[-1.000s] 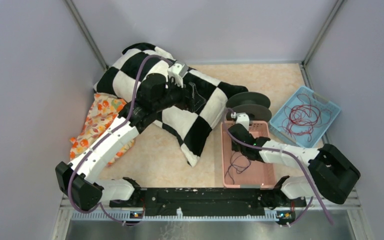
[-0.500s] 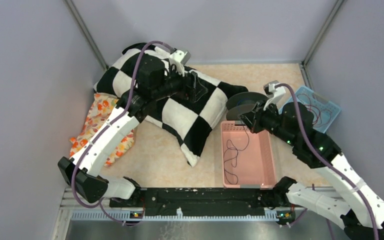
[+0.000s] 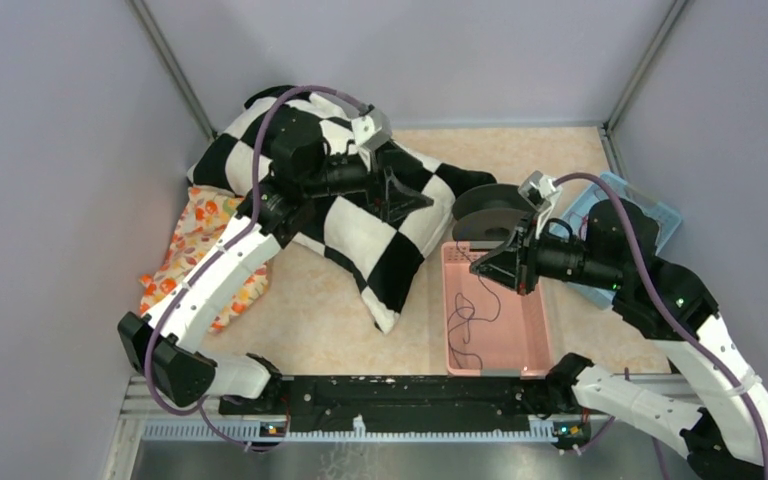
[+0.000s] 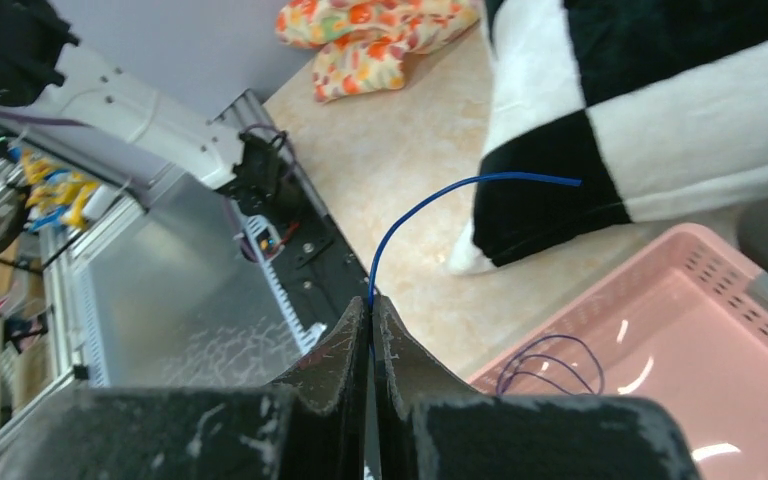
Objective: Wrap the cables
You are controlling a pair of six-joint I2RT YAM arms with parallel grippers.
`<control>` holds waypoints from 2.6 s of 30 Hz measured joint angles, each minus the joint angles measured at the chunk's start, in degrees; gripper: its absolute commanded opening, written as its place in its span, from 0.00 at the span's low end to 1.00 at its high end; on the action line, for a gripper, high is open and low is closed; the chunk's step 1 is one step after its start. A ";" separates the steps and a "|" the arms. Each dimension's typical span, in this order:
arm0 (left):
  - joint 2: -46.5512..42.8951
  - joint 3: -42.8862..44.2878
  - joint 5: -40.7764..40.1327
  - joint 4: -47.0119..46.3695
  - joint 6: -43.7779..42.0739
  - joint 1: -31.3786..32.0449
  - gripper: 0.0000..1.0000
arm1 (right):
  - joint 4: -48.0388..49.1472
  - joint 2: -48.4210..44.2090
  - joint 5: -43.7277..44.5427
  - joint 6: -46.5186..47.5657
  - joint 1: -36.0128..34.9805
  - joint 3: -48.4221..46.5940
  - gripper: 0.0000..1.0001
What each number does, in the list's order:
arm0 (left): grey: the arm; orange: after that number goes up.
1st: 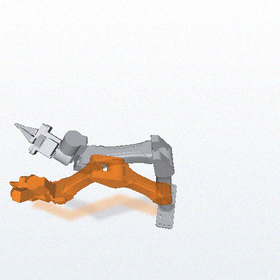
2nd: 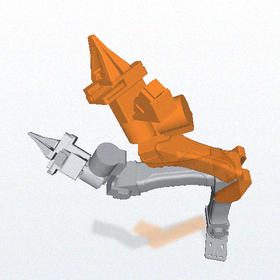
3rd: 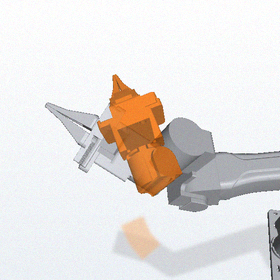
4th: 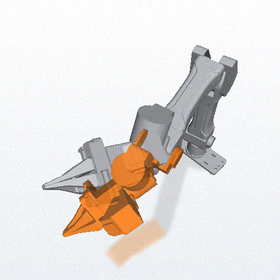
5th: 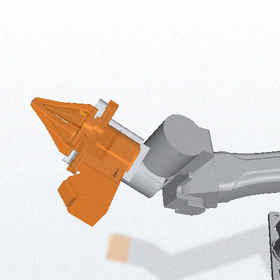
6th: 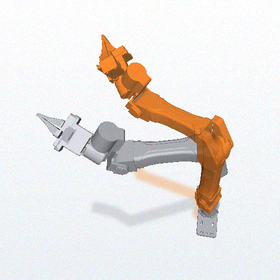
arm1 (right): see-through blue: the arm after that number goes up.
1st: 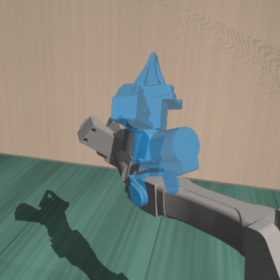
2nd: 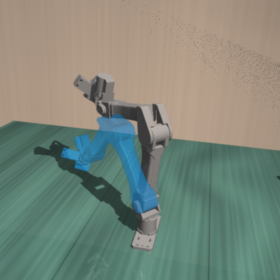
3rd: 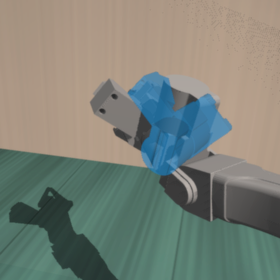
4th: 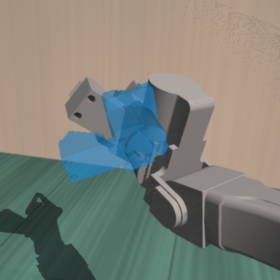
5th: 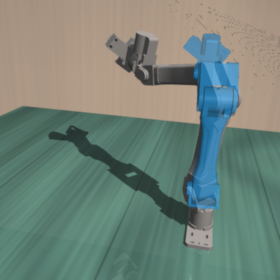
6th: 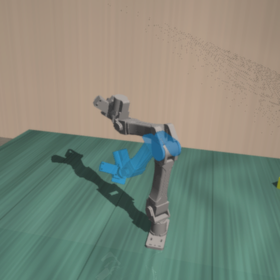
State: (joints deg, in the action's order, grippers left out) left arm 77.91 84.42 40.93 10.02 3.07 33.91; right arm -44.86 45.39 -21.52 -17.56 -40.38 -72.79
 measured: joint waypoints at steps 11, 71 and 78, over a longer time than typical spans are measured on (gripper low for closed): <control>-5.16 -14.75 17.55 -7.61 -12.79 0.07 0.85 | 21.05 -1.16 -21.94 -16.90 10.38 16.20 0.00; 45.22 13.11 17.35 -30.82 10.21 0.50 0.96 | 53.94 29.14 -25.53 -53.16 42.45 24.46 0.00; 47.89 13.14 17.29 -37.48 14.69 1.70 0.89 | 57.53 29.09 -26.91 -55.19 43.89 29.27 0.00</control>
State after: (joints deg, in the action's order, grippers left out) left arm 125.80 97.56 58.22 -27.46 17.76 35.62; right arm 12.67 74.48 -48.42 -72.75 3.51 -43.53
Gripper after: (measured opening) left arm 0.931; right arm 0.007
